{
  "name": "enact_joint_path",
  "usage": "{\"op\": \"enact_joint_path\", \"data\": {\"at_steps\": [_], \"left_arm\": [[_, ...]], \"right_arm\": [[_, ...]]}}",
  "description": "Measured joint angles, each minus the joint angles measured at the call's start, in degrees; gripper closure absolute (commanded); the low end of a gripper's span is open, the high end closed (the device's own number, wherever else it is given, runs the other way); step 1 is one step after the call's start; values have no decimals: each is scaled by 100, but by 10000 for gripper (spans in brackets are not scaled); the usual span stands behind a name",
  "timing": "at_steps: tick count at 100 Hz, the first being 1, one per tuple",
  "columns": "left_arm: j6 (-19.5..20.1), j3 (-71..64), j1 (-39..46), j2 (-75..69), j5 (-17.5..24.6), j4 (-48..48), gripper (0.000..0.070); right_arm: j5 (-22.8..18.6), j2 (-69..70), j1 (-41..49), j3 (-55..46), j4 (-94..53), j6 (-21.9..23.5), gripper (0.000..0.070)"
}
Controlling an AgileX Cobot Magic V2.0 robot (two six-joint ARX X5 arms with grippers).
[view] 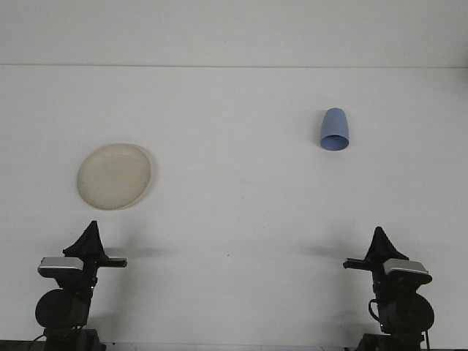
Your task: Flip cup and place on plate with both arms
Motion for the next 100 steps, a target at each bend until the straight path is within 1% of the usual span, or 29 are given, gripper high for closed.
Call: {"op": "enact_joint_path", "data": {"at_steps": [11, 14, 16, 18, 21, 28, 30, 33, 46, 57, 75, 100], "left_arm": [[0, 0, 0, 0, 0, 0, 687], [0, 0, 0, 0, 0, 0, 687], [0, 0, 0, 0, 0, 0, 687], [0, 0, 0, 0, 0, -2, 687], [0, 0, 0, 0, 0, 0, 687], [0, 0, 0, 0, 0, 0, 687], [0, 0, 0, 0, 0, -2, 687], [0, 0, 0, 0, 0, -2, 687], [0, 0, 0, 0, 0, 0, 687], [0, 0, 0, 0, 0, 0, 687], [0, 0, 0, 0, 0, 0, 687], [0, 0, 2, 0, 0, 0, 687]], "right_arm": [[17, 527, 0, 723, 28, 37, 699], [17, 710, 0, 938, 52, 33, 683], [17, 852, 0, 1086, 68, 17, 656], [15, 986, 0, 1222, 76, 0, 613], [13, 1196, 0, 1425, 81, -48, 524], [-28, 1729, 0, 1871, 81, -216, 257], [-39, 1882, 0, 1989, 79, -269, 205], [-50, 2111, 0, 2164, 76, -334, 162], [-188, 3088, 0, 2824, 151, -651, 157], [-339, 3908, 0, 3119, 621, -981, 157], [-605, 5211, 0, 3158, 1512, -1185, 157], [-610, 7003, 57, 3158, 2715, -1523, 157]]}}
